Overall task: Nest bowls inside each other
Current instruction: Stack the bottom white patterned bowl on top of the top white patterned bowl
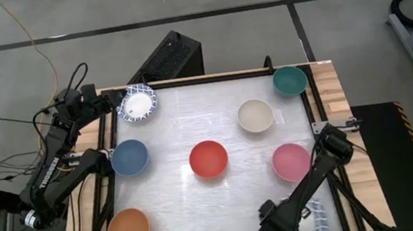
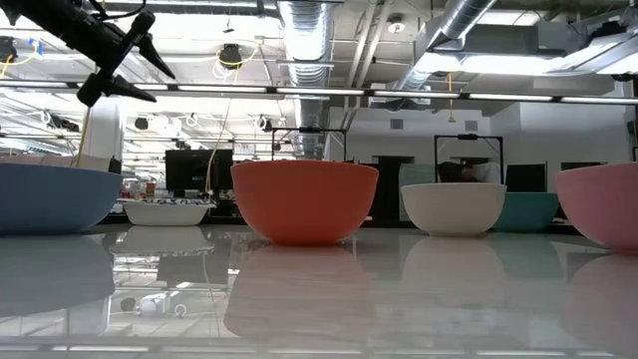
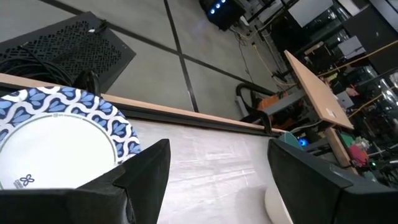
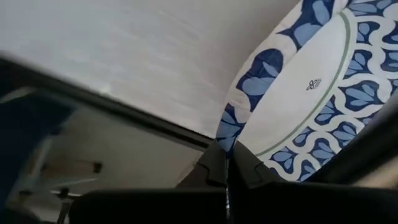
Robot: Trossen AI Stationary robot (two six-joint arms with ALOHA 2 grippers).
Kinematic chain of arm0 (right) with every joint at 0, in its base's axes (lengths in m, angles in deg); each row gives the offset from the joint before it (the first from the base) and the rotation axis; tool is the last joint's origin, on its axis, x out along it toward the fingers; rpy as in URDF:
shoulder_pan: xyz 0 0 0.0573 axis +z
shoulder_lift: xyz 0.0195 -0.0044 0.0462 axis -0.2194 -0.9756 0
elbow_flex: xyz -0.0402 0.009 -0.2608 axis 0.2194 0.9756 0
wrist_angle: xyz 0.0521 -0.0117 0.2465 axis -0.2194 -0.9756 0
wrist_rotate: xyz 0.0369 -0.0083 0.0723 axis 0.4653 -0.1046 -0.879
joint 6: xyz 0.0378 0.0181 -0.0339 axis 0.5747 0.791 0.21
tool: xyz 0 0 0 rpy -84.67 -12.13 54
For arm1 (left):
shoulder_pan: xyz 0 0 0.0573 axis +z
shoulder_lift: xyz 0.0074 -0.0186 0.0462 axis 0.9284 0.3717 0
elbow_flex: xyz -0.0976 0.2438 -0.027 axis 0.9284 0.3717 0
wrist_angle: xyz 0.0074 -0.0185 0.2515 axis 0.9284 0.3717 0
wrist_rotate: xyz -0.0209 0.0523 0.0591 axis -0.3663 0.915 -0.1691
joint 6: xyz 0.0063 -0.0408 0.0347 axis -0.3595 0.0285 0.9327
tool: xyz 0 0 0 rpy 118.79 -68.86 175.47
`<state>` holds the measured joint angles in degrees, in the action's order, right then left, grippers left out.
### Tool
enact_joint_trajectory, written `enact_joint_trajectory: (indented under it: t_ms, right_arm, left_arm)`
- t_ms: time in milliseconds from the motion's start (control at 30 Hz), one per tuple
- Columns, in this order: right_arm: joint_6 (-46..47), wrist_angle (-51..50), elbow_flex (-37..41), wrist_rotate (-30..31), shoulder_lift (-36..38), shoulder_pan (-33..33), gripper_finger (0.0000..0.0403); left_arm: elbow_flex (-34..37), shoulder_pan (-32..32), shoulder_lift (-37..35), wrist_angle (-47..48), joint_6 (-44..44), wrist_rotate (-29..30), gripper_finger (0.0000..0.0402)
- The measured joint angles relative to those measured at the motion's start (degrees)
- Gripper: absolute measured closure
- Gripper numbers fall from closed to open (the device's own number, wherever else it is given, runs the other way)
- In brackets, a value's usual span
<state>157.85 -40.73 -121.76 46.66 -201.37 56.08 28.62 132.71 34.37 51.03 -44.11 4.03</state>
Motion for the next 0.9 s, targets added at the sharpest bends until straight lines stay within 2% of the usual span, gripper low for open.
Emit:
enact_joint_trajectory:
  t_ms: [167, 333, 400, 500, 600, 833, 900]
  right_arm:
    - [-13.1, -2.2, -9.4, 8.1, 0.2, -2.1, 0.0397]
    - [-28.6, -12.5, -19.2, 17.8, 0.3, -7.0, 0.0397]
    - [-34.8, -13.8, -21.8, 22.0, 0.5, -9.9, 0.0397]
    - [-46.4, -13.0, -23.3, 26.9, 1.9, -14.7, 0.0397]
    - [-58.3, -13.8, -23.8, 28.8, 3.1, -19.7, 0.0397]
    - [-87.8, -12.2, -23.7, 33.0, 4.1, -32.9, 0.0397]
    - [-97.0, -10.9, -23.7, 35.9, 4.0, -35.8, 0.0397]
  left_arm:
    - [0.0, 0.0, 0.0, 0.4, 0.0, -2.4, 0.0144]
    - [0.0, 0.0, 0.0, 0.3, 1.6, -7.2, 0.0144]
    - [0.0, 0.0, 0.0, 0.3, 2.6, -9.9, 0.0144]
    - [0.0, 0.0, 0.0, 0.2, 3.0, -13.5, 0.0144]
    - [0.0, 0.0, 0.0, 0.1, 3.2, -15.7, 0.0144]
    - [0.0, 0.0, 0.0, -0.2, 5.4, -18.0, 0.0144]
    - [0.0, 0.0, 0.0, -0.2, 4.7, -18.4, 0.0144]
